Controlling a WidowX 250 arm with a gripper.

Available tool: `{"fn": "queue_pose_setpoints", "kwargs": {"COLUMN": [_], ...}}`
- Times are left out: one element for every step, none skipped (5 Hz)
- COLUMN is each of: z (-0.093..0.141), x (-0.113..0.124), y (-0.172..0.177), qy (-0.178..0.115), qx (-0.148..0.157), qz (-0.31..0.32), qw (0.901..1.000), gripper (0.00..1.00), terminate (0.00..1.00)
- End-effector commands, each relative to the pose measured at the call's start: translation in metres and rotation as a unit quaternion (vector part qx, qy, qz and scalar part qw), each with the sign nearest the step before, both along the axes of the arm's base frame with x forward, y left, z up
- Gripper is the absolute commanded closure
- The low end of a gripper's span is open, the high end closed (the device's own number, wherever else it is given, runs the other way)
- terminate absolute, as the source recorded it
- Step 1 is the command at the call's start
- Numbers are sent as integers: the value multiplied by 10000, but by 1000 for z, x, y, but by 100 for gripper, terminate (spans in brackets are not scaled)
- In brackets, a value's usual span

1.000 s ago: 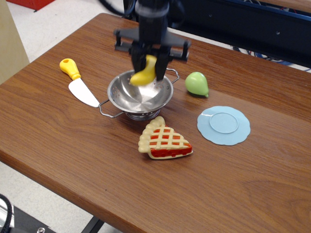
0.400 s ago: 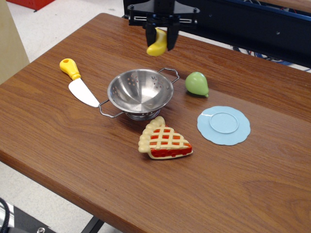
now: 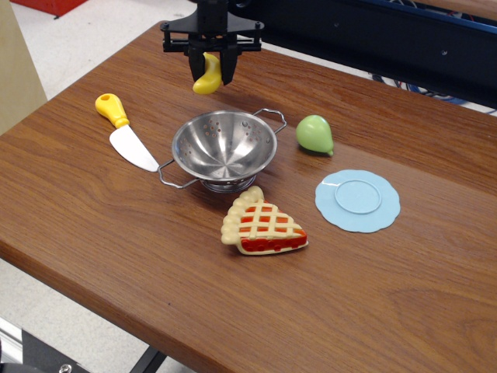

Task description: Take banana out of colander

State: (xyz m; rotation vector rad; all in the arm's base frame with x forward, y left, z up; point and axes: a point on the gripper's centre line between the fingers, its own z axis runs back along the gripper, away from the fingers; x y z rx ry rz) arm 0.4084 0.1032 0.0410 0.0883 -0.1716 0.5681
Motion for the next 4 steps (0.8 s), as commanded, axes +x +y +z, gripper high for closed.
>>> {"fn": "queue_pose_setpoints", "kwargs": {"z": [12,9,14,37], "x": [37,40,41,37], "y": [7,5,3,-1], "qy": [-229,-179,-193,-320], "qx": [32,81,37,-55], "qz": [-64,50,128,108], "qw": [9997,9998,9997,9994], "gripper": [0,0,0,0], "terminate": [0,0,0,0]}}
